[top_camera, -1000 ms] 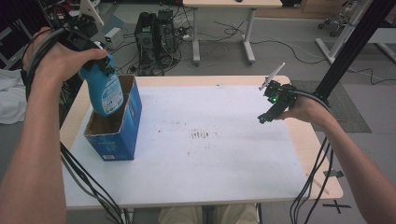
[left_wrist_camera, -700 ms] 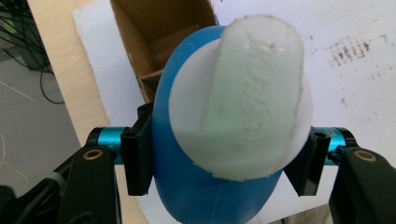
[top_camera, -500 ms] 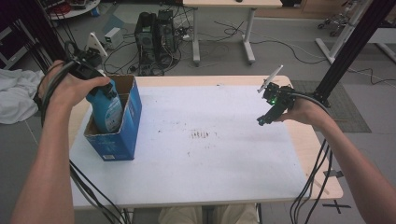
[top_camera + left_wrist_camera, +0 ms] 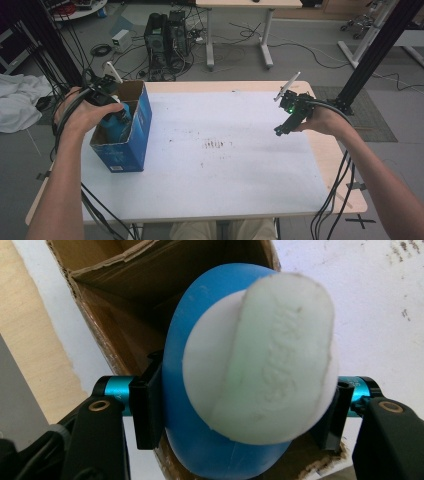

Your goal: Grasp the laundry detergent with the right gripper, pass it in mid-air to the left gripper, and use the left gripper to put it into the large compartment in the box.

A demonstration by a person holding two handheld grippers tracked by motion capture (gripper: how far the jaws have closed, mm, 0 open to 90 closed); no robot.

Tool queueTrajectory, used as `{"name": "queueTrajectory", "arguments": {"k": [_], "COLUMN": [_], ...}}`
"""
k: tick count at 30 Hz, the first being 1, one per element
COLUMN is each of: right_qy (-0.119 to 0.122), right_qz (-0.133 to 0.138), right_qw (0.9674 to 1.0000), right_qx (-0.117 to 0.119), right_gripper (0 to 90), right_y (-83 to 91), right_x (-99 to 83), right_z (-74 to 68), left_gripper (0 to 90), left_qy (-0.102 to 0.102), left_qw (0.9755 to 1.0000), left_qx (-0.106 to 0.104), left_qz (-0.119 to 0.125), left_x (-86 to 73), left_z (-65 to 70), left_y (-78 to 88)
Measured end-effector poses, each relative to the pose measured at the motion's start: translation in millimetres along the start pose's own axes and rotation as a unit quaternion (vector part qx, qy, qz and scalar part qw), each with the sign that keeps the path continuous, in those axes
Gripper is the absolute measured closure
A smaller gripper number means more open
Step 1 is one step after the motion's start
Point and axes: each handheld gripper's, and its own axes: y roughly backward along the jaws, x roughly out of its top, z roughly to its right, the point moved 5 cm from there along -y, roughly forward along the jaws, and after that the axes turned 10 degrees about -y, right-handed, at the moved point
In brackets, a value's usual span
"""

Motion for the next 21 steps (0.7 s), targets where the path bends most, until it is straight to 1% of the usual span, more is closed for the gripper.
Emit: {"name": "queueTrajectory", "arguments": {"k": [1, 3, 4, 5, 6, 7, 8, 9, 11, 12, 13, 14, 15, 16, 17, 18, 19, 20, 21], "right_qy": [0.001, 0.003, 0.003, 0.005, 0.003, 0.001, 0.004, 0.004, 0.004, 0.002, -0.004, 0.004, 0.002, 0.006, 0.002, 0.008, 0.008, 0.002, 0.010], "right_qz": [-0.002, -0.002, -0.001, -0.003, -0.002, -0.003, -0.004, -0.004, -0.004, -0.006, 0.001, -0.005, -0.006, -0.004, -0.005, -0.004, -0.004, -0.005, -0.002], "right_qw": [1.0000, 1.0000, 1.0000, 1.0000, 1.0000, 1.0000, 1.0000, 1.0000, 1.0000, 1.0000, 1.0000, 1.0000, 1.0000, 1.0000, 1.0000, 1.0000, 1.0000, 1.0000, 0.9999], "right_qx": [-0.002, -0.002, -0.002, -0.002, -0.002, -0.002, -0.002, -0.003, -0.003, -0.004, 0.005, -0.004, -0.004, -0.003, -0.004, -0.003, -0.003, -0.004, -0.005], "right_gripper": [13.1, 13.1, 13.1, 13.1, 13.1, 13.1, 13.1, 13.1, 13.1, 13.1, 13.1, 13.1, 13.1, 13.1, 13.1, 13.1, 13.1, 13.1, 13.1], "right_y": [-1.1, -1.8, -1.6, -2.2, -1.8, -1.8, -2.2, -2.4, -2.5, -3.4, 2.0, -3.5, -3.4, -3.6, -3.3, -4.0, -4.0, -3.0, -4.4], "right_x": [0.2, 0.5, 0.4, 0.3, 0.5, 0.3, 0.0, -0.3, -0.4, -0.5, -0.2, -0.1, -0.5, 0.5, -0.6, 0.4, 0.5, -0.6, 0.8], "right_z": [-0.2, -0.6, -0.2, -2.0, -0.5, -1.3, -2.5, -2.3, -2.2, -2.4, 1.2, -2.6, -2.3, -3.7, -2.1, -4.0, -3.9, -2.1, -3.4], "left_gripper": [37.1, 37.1, 37.1, 37.1, 37.1, 37.1, 37.1, 37.1, 37.1, 37.1, 37.1, 37.1, 37.1, 37.1, 37.1, 37.1, 37.1, 37.1, 37.0], "left_qy": [-0.003, -0.001, -0.007, -0.002, -0.005, -0.010, -0.014, -0.012, -0.019, 0.020, -0.020, -0.019, -0.028, -0.018, -0.034, -0.030, -0.016, -0.041, -0.036], "left_qw": [1.0000, 1.0000, 1.0000, 1.0000, 1.0000, 0.9999, 0.9999, 0.9999, 0.9998, 0.9996, 0.9997, 0.9998, 0.9995, 0.9998, 0.9993, 0.9994, 0.9998, 0.9990, 0.9992], "left_qx": [0.000, 0.001, -0.002, 0.001, -0.001, -0.002, -0.002, -0.002, -0.005, 0.014, -0.006, -0.004, -0.009, -0.003, -0.009, -0.010, -0.003, -0.009, -0.008], "left_qz": [0.000, 0.001, -0.003, 0.001, -0.003, -0.004, -0.006, -0.004, -0.010, 0.016, -0.009, -0.010, -0.011, -0.007, -0.013, -0.012, -0.007, -0.013, -0.013], "left_x": [-0.9, -0.3, -3.0, -0.6, -1.3, -3.9, -5.7, -4.3, -8.5, 10.4, -8.9, -8.3, -10.4, -7.8, -11.9, -11.7, -7.3, -12.5, -12.4], "left_z": [-0.4, -0.3, -1.2, -0.5, -0.5, -1.7, -1.9, -1.7, -1.6, -1.5, -1.5, -1.6, -1.9, -1.6, -2.9, -2.3, -1.9, -2.9, -3.3], "left_y": [-3.4, -1.4, -8.0, -2.3, -4.1, -9.8, -12.9, -10.7, -19.6, 34.1, -21.1, -19.2, -24.7, -18.3, -27.6, -27.1, -16.8, -28.7, -28.2]}}
